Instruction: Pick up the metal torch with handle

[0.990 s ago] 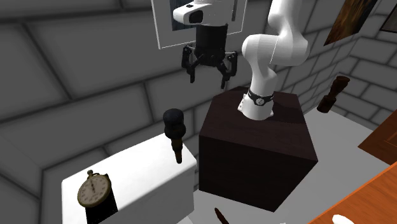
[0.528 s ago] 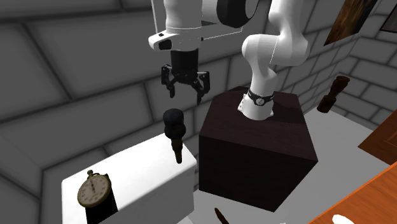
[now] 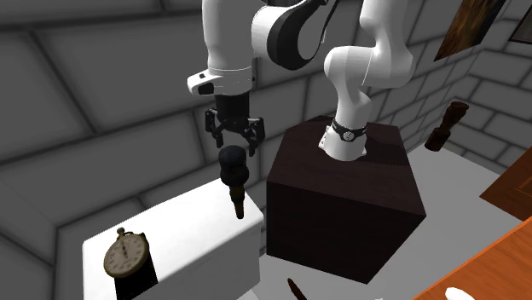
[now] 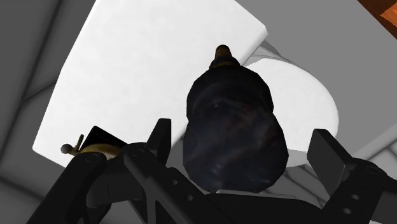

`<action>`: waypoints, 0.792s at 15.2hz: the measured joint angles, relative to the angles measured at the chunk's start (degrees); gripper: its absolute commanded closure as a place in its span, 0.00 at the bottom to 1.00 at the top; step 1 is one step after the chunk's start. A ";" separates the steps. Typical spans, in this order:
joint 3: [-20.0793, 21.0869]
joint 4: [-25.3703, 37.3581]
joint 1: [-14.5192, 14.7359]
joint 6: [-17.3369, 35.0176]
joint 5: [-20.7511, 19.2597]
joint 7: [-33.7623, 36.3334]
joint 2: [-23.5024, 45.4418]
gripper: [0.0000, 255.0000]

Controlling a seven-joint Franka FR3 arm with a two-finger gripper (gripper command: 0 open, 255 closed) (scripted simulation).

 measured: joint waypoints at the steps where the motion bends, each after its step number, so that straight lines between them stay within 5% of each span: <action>1: -0.32 -0.35 0.12 0.85 0.30 -0.37 0.56 0.00; 3: -0.92 -0.91 0.51 2.63 1.13 -1.13 1.92 0.00; 4: -1.05 -1.04 0.60 3.03 1.32 -1.29 2.22 1.00; 12: -1.18 -1.00 0.68 3.40 1.53 -1.50 2.47 1.00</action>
